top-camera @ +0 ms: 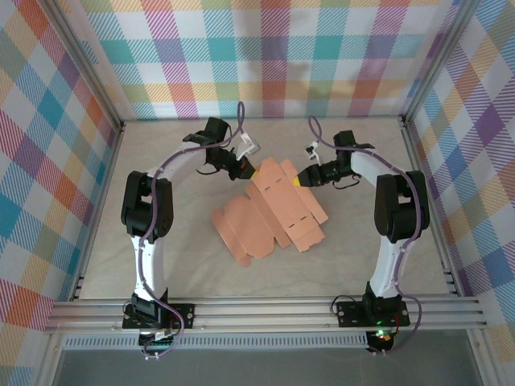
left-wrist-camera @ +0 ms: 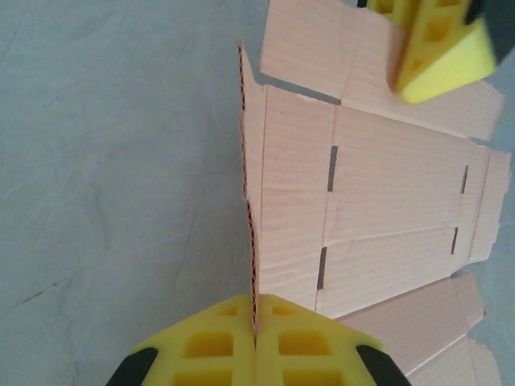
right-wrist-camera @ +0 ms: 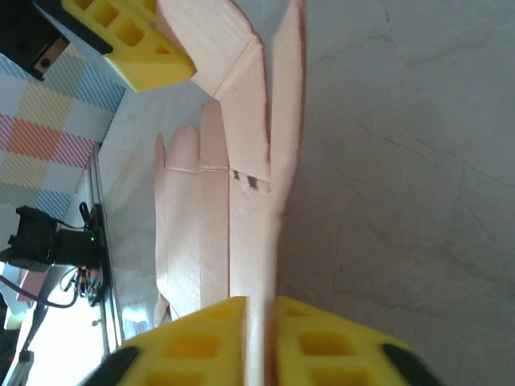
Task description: Fold the paper box
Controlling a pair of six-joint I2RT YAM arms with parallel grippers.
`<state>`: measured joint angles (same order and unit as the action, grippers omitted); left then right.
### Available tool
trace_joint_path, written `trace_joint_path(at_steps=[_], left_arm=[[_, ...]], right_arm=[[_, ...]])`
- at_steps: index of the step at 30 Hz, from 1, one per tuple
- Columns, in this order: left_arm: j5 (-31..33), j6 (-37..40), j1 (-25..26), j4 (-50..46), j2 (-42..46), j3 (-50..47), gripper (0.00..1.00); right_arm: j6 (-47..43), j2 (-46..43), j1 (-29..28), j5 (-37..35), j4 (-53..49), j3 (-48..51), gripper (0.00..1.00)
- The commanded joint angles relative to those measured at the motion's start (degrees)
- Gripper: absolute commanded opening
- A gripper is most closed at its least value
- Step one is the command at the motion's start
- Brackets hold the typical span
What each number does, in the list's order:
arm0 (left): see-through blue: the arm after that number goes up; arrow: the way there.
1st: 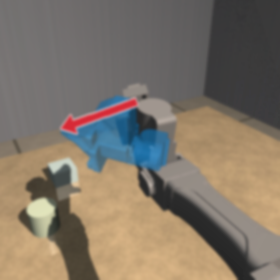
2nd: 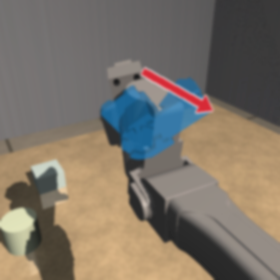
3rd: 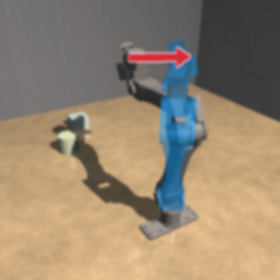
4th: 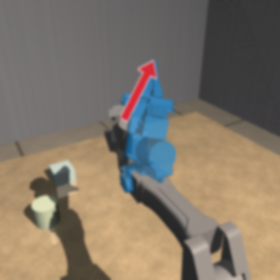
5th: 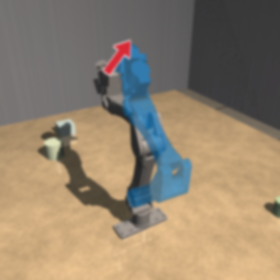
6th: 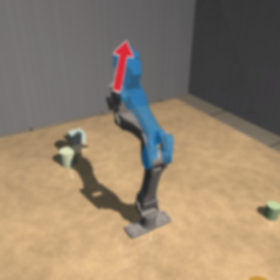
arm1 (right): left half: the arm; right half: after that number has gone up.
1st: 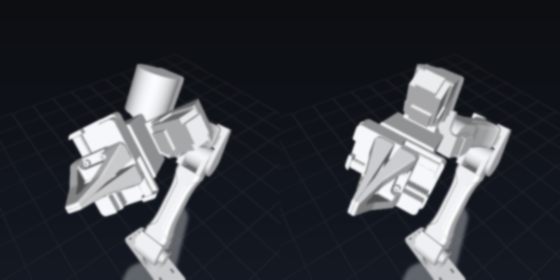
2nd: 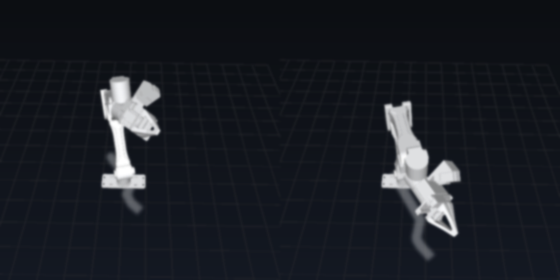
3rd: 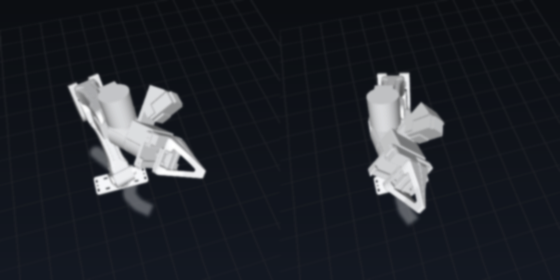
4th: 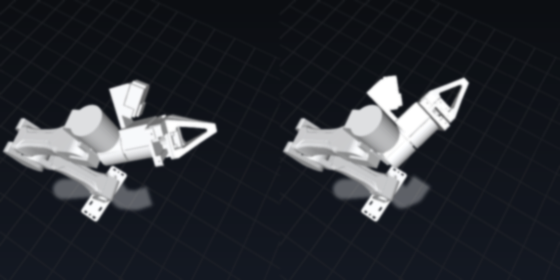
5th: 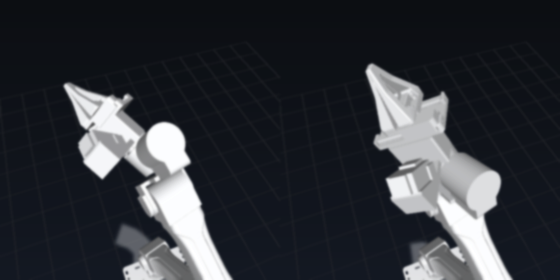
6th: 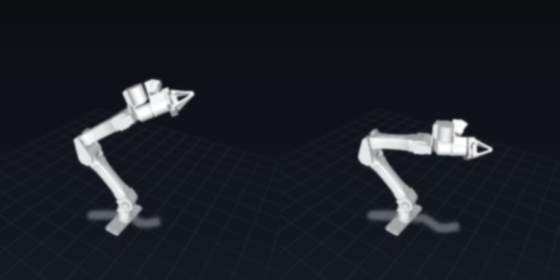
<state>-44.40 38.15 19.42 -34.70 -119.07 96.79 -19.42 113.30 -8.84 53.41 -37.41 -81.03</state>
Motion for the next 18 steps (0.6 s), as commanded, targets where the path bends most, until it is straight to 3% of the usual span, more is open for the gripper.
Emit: trace_joint_path(at_steps=[1, 2, 3, 7, 9, 11, 13, 18], left_arm=[[-2.12, -1.95, 0.29, 3.17, 2.17, -1.16, 0.02], [-1.58, -3.46, 0.27, 4.06, 2.26, -1.16, 0.07], [-0.34, -6.25, 0.27, 5.42, 2.30, -1.09, 0.19], [4.91, -17.16, 0.19, 10.61, 3.23, -0.89, 0.84], [8.62, -24.17, 0.22, 20.22, 6.79, -7.06, 0.99], [14.54, -32.53, 0.19, 28.24, 10.84, -12.66, 1.00], [15.85, -36.66, 0.00, 30.89, 14.67, -17.26, 1.00], [21.73, -51.26, 0.42, 33.95, 21.50, -27.12, 1.00]], right_arm=[[0.51, -2.05, 0.03, -1.26, 2.14, 1.85, 0.05], [1.68, -2.68, -0.04, -2.25, 3.54, 2.42, 0.02], [3.63, -3.53, -0.08, -3.45, 5.63, 3.30, 0.00], [15.53, -7.63, -0.06, -10.45, 16.88, 8.55, 0.00], [21.52, -9.61, -0.13, -15.07, 21.50, 11.58, 0.00], [25.41, -11.39, -0.19, -17.99, 23.75, 14.23, 0.00], [27.66, -12.67, -0.35, -20.04, 23.29, 15.63, 0.00], [25.22, -13.17, -1.61, -29.78, 9.70, 11.97, 0.00]])
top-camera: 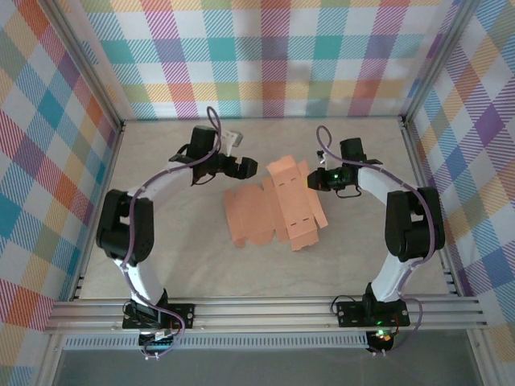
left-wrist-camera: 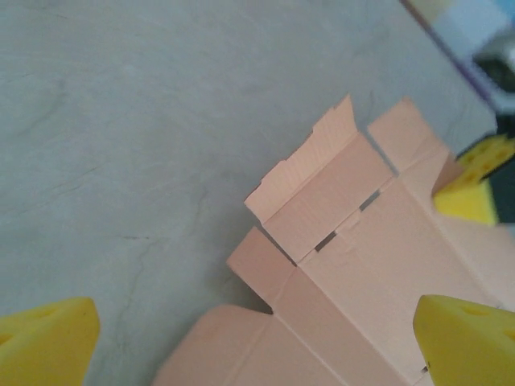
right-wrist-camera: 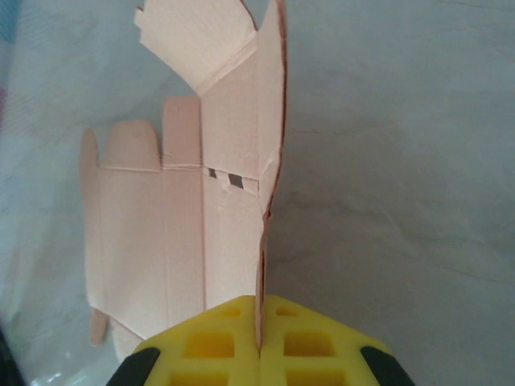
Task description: Fold the paper box
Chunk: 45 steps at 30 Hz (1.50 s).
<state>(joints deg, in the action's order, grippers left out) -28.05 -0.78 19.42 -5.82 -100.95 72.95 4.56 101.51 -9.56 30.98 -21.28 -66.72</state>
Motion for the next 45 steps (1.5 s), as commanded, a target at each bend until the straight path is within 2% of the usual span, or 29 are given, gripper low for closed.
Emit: trace_joint_path(at_steps=[1, 3, 6, 11, 14, 17, 20, 23, 27, 30, 41, 45], left_arm=[[7.22, -15.47, 0.65, 2.97, 4.01, -4.26, 1.00], [9.14, -20.32, 1.65, 0.70, 4.90, -7.00, 1.00], [11.02, -26.71, 5.05, 3.84, 6.36, -13.05, 0.96], [11.33, -32.63, 11.62, 4.84, 3.63, -14.79, 0.95], [11.27, -36.34, 14.50, 5.90, 0.49, -14.21, 0.88], [10.65, -39.04, 15.69, 6.59, -3.45, -13.04, 0.74], [11.81, -42.02, 15.65, 6.21, -6.69, -12.70, 0.49], [12.95, -43.73, 15.65, 5.60, -8.18, -13.24, 0.36], [14.03, -44.84, 15.65, 4.65, -8.57, -14.51, 0.32], [13.73, -45.63, 15.65, 6.27, -8.21, -16.03, 0.32], [14.99, -46.43, 15.74, 5.22, -7.27, -16.51, 0.32], [15.23, -46.69, 15.74, 5.08, -7.14, -16.78, 0.32]], right_arm=[[0.51, -1.17, -1.36, -10.29, -9.23, -3.23, 0.00], [0.07, -0.64, -1.89, -14.64, -13.66, -4.55, 0.00], [1.33, -0.07, -2.38, -19.31, -16.68, -5.44, 0.00], [3.25, -0.41, -3.08, -19.72, -16.51, -5.87, 0.00], [3.05, -0.43, -3.86, -20.04, -16.40, -6.23, 0.00], [2.89, -0.41, -4.05, -19.27, -15.83, -6.24, 0.00], [2.83, -0.67, -4.10, -18.37, -14.98, -6.03, 0.00], [2.87, -1.71, -4.06, -17.58, -13.87, -5.39, 0.00], [3.57, -4.99, -4.06, -17.02, -11.52, -2.74, 0.16], [4.13, -7.17, -4.06, -17.82, -11.11, -0.54, 0.20], [5.02, -13.05, -4.06, -20.73, -11.06, 5.95, 0.20], [5.11, -13.84, -4.79, -23.43, -11.88, 6.43, 0.13]])
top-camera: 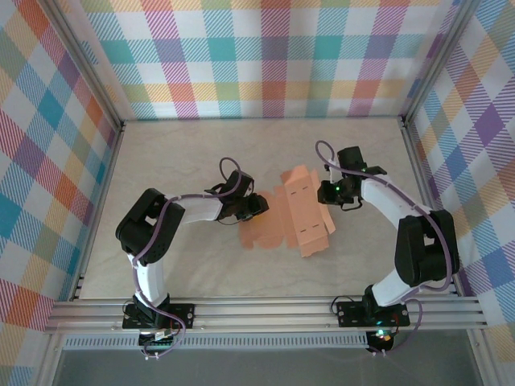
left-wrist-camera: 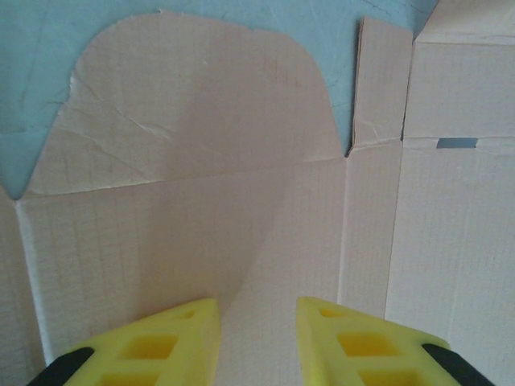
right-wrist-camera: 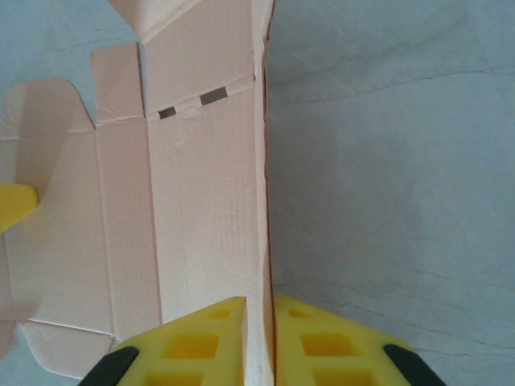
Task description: Fold the paper box
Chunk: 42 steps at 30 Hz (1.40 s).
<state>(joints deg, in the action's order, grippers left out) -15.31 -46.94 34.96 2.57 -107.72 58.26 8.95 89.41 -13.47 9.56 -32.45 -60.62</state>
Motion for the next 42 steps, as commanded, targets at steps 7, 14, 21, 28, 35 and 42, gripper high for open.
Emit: trace_joint_path(at_steps=[7, 14, 21, 28, 35, 42], left_arm=[[2.74, -0.61, 0.46, -3.49, -0.16, -1.68, 0.32], [2.92, -1.40, 0.52, -3.03, 0.23, -2.29, 0.33], [2.35, -2.26, 0.55, -2.11, -0.11, -2.45, 0.33], [2.04, -1.75, 0.54, -2.86, 0.19, -2.12, 0.34], [2.05, -1.66, 0.50, -2.94, 0.16, -2.10, 0.34], [2.09, -1.84, 0.55, -2.74, 0.07, -2.13, 0.34]], right_arm=[[1.21, -0.41, -7.26, -22.54, -4.77, -2.06, 0.00], [3.59, 4.12, -16.53, -49.35, -8.66, -5.47, 0.00], [12.05, 13.38, -24.35, -68.46, -17.14, -11.57, 0.00], [19.58, 21.69, -26.43, -72.54, -23.28, -16.78, 0.00], [7.62, 11.92, -24.63, -56.91, -5.91, -9.26, 0.00], [4.23, 6.38, -21.09, -47.01, -1.74, -6.55, 0.00]])
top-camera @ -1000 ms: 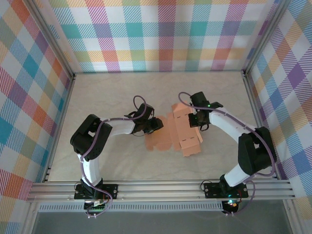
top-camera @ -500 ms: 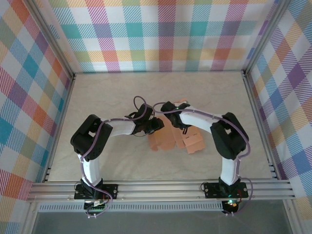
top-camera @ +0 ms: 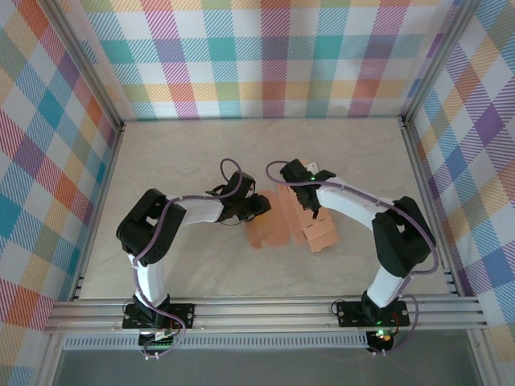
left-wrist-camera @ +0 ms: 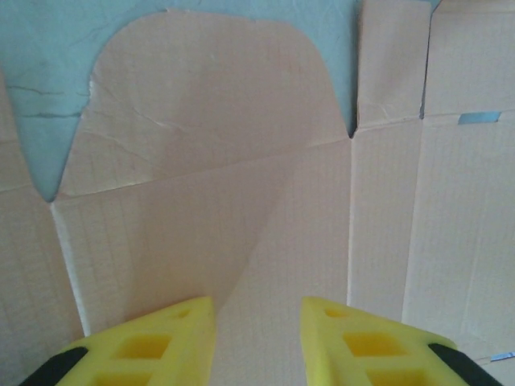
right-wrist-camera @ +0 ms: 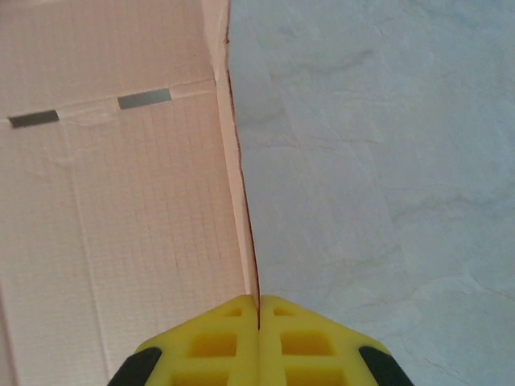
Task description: Fold the paper box
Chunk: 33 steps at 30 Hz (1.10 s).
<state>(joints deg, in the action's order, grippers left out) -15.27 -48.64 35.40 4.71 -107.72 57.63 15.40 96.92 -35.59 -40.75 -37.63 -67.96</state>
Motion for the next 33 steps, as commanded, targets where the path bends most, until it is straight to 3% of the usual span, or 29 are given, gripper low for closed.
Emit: trace_joint_path(at_steps=[1, 3, 8, 12, 16, 19, 27, 29, 33], left_arm=[[2.08, -0.17, 0.09, -4.80, 0.07, -1.50, 0.34], [2.36, -0.15, 0.18, -5.12, 0.18, -1.39, 0.35], [3.83, 0.17, 0.24, -6.98, 0.93, -1.32, 0.39], [3.60, 0.22, 0.29, -6.80, 0.86, -1.30, 0.39], [3.40, 0.07, 0.24, -6.55, 0.88, -1.54, 0.40], [3.49, 0.07, 0.24, -6.56, 0.93, -1.62, 0.40], [2.74, 0.31, 0.26, -5.14, 1.03, -1.99, 0.42], [2.87, 0.30, 0.28, -5.36, 1.11, -1.99, 0.43], [2.89, 0.24, 0.28, -5.49, 1.02, -1.99, 0.43]], right_arm=[[-2.54, -0.92, 1.01, 2.62, 3.51, 0.72, 0.00], [-2.45, 0.46, 0.82, -0.14, 3.14, 0.47, 0.00], [-0.32, 5.41, -1.69, -15.82, 1.49, -0.03, 0.00], [2.67, 7.45, -2.80, -20.74, 2.02, 0.47, 0.00], [2.14, 7.19, -2.42, -20.92, 3.37, 1.32, 0.00], [-0.53, 2.25, -0.63, -12.15, 9.41, 4.77, 0.00], [-5.73, 0.63, 1.41, -6.59, 12.37, 5.59, 0.00], [-4.33, 2.53, 1.23, -8.44, 10.15, 4.51, 0.00], [-3.59, 7.39, -1.04, -19.62, 8.47, 3.79, 0.00]])
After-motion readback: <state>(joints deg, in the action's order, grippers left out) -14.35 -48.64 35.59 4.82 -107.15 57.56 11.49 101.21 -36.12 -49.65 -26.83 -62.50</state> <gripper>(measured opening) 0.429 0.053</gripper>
